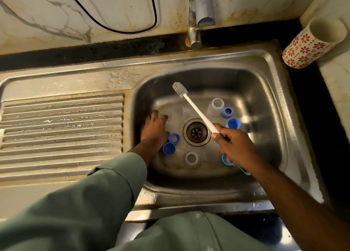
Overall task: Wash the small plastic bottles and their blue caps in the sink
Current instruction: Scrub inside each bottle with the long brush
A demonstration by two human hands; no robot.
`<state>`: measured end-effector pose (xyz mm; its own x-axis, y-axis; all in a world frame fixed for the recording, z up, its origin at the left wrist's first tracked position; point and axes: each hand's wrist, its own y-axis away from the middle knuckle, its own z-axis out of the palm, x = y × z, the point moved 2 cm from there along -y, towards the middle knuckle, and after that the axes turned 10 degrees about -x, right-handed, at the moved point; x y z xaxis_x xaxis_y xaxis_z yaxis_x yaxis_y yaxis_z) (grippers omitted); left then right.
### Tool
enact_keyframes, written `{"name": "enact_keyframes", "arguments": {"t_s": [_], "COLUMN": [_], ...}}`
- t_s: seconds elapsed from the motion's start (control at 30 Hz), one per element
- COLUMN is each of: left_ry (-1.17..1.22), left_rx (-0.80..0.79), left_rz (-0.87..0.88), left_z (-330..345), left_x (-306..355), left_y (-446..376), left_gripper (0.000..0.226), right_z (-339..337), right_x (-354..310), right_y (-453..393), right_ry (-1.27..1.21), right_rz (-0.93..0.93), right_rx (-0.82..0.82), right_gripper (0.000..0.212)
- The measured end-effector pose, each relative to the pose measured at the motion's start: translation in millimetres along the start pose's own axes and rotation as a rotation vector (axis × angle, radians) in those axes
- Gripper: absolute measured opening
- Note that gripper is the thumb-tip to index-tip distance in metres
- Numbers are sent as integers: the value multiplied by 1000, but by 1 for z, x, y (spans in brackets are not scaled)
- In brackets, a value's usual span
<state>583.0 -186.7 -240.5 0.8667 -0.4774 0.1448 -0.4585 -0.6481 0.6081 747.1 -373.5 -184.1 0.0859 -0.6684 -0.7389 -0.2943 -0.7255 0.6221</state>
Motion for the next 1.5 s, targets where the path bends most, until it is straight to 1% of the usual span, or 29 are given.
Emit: {"name": "enact_keyframes", "arguments": {"t_s": [0.07, 0.1, 0.13, 0.17, 0.2, 0.23, 0.27, 0.3, 0.37, 0.4, 0.43, 0.5, 0.53, 0.57, 0.63, 0.67, 0.7, 0.77, 0.8, 0.83, 0.87, 0.93, 1.0, 1.07, 1.2, 1.27, 1.37, 1.4, 1.5], "left_ry": [-6, -46, -102, -140, -141, -115, -79, -73, -148, -214, -283, -303, -235, -144, 96, 265, 499, 1161, 1473, 1715, 1885, 2091, 2211, 2316, 2439, 2443, 2362, 2312, 2211], "left_rx": [-1, 36, 108, 185, 223, 189, 94, -40, -284, -349, -382, -389, -386, -385, -366, -342, -330, -388, -435, -457, -442, -301, -123, 17, 160, 156, 87, 73, 89], "left_rz": [5, 23, 58, 113, 187, 271, 334, 351, 336, 339, 342, 319, 284, 252, 172, 121, 64, -45, -48, -9, 52, 146, 149, 122, 72, 64, 101, 123, 162], "left_z": [-2, -5, -8, -11, -12, -10, -3, 5, 26, 35, 40, 45, 45, 45, 35, 26, 16, -5, -18, -30, -43, -64, -82, -95, -105, -106, -102, -101, -102], "left_x": [0, 2, 7, 15, 26, 40, 53, 67, 85, 89, 91, 91, 90, 87, 76, 67, 59, 41, 35, 31, 25, 12, 2, -2, -1, 3, 13, 15, 17], "left_y": [4, 8, 14, 22, 31, 42, 52, 60, 66, 65, 64, 63, 63, 63, 64, 66, 68, 77, 83, 85, 86, 91, 95, 99, 103, 104, 108, 108, 110], "left_gripper": [65, 63, 59, 53, 49, 47, 50, 55, 67, 68, 63, 43, 37, 38, 47, 53, 57, 49, 41, 34, 33, 44, 43, 43, 54, 54, 54, 57, 67], "right_z": [0, 0, -1, -2, -3, -5, -6, -7, -7, -7, -6, -8, -9, -10, -14, -16, -18, -19, -19, -20, -21, -17, -13, -11, -16, -18, -17, -18, -22], "right_x": [-1, -1, -2, -3, -4, -5, -6, -8, -11, -12, -12, -14, -14, -15, -14, -13, -12, -11, -11, -9, -8, -14, -23, -29, -38, -42, -48, -49, -50], "right_y": [3, 5, 7, 10, 12, 15, 18, 21, 27, 31, 34, 42, 46, 51, 61, 65, 69, 79, 83, 85, 88, 98, 106, 111, 119, 123, 123, 121, 117], "right_ry": [1, 0, -2, 0, 2, 4, 5, 9, 18, 25, 40, 103, 129, 141, 135, 133, 131, 107, 89, 85, 98, 187, 316, 419, 559, 672, 832, 867, 951], "right_rz": [-11, -17, -22, -29, -35, -40, -43, -46, -52, -53, -51, -51, -54, -61, -67, -71, -71, -78, -86, -92, -106, -162, -224, -266, -334, -363, -379, -364, -231], "right_rx": [8, 13, 17, 20, 23, 30, 37, 44, 51, 57, 63, 85, 97, 115, 142, 148, 151, 149, 141, 127, 113, 72, 43, 34, 82, 94, 129, 170, 307], "right_gripper": [33, 33, 33, 34, 34, 34, 34, 33, 35, 37, 39, 38, 38, 38, 39, 39, 39, 36, 35, 35, 35, 38, 40, 42, 43, 44, 46, 45, 42]}}
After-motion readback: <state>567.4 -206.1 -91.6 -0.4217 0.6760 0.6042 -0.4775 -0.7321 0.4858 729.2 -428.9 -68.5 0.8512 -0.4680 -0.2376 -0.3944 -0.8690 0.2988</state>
